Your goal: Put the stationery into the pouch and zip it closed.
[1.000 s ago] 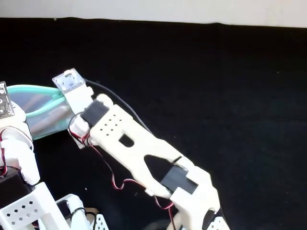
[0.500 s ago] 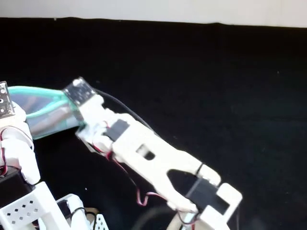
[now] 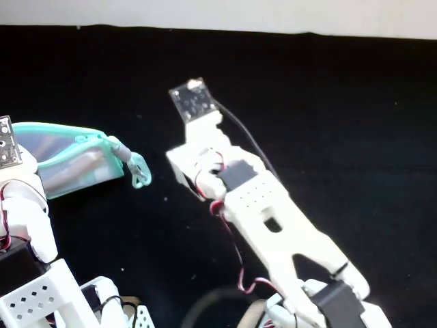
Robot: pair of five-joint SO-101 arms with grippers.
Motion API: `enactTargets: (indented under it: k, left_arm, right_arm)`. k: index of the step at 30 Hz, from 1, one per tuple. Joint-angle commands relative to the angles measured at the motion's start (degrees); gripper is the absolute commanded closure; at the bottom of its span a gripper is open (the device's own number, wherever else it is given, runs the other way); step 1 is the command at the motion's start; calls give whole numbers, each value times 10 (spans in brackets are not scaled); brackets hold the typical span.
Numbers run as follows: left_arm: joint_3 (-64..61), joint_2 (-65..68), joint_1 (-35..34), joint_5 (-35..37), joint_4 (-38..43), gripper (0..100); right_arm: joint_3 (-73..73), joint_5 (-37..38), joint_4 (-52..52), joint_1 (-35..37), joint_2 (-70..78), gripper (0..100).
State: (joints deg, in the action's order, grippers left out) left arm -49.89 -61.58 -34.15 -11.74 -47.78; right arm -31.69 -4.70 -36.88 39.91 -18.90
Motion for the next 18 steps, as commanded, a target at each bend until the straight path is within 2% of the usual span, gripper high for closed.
enactTargets:
  k: [1, 13, 18]
  left_arm:
    - [-22, 13, 10, 7, -1, 993]
    - [-23, 12, 10, 7, -2, 993]
    - [-23, 12, 10, 7, -2, 993]
  right_arm:
    - [-28, 7, 9, 15, -40, 990]
    - [-80, 4, 10, 75, -41, 981]
    - [-82, 3, 41, 119, -40, 818]
